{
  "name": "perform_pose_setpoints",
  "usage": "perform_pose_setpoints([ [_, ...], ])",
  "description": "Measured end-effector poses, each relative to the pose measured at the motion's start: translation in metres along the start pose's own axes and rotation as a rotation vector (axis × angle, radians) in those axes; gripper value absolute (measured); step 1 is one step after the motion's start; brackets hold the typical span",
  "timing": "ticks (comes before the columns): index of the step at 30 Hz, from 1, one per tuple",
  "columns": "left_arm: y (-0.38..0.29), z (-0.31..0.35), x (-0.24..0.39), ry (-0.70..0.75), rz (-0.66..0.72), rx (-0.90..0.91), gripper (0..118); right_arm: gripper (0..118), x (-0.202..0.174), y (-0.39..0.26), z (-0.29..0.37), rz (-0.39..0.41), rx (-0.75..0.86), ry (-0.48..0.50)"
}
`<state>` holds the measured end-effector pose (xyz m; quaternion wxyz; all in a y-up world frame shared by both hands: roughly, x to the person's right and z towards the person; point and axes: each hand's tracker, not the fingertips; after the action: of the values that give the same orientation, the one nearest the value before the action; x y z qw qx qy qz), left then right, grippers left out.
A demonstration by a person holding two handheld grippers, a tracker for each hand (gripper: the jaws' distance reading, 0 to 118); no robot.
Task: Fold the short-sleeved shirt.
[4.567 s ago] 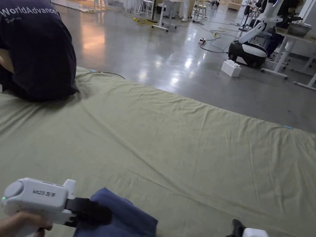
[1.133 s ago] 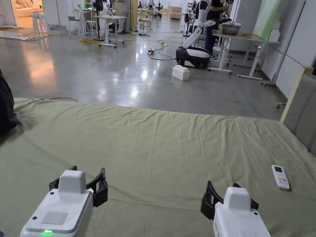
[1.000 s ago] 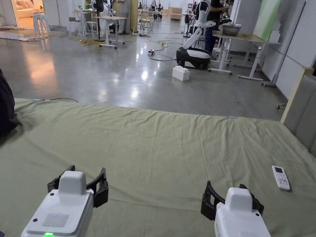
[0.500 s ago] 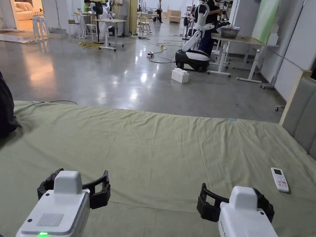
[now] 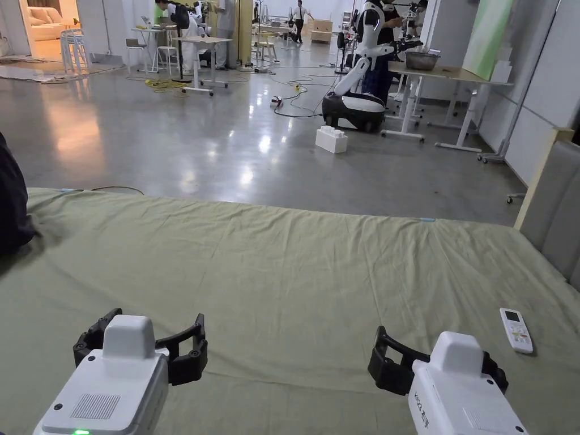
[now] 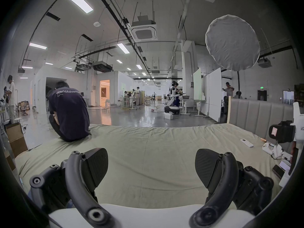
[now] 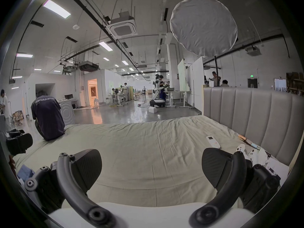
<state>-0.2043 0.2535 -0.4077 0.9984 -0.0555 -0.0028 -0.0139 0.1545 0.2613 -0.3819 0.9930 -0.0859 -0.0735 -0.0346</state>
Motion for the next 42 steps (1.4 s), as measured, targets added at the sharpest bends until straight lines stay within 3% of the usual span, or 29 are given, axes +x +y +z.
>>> perform_pose_setpoints([
  [9,0.001,-0.002,-0.002,0.055,0.012,-0.004,107,118,-0.014,0.009,-0.004,0.049,-0.036,-0.134],
  [18,0.002,-0.003,-0.005,0.041,0.016,-0.029,107,118,-0.019,0.015,-0.002,0.026,-0.086,-0.117],
  [27,-0.002,-0.004,-0.006,0.030,0.023,-0.050,107,118,-0.016,0.017,-0.004,-0.051,-0.142,-0.083],
  [42,0.003,-0.005,-0.005,0.043,-0.023,-0.029,107,118,-0.017,0.016,-0.010,-0.013,-0.152,-0.090],
])
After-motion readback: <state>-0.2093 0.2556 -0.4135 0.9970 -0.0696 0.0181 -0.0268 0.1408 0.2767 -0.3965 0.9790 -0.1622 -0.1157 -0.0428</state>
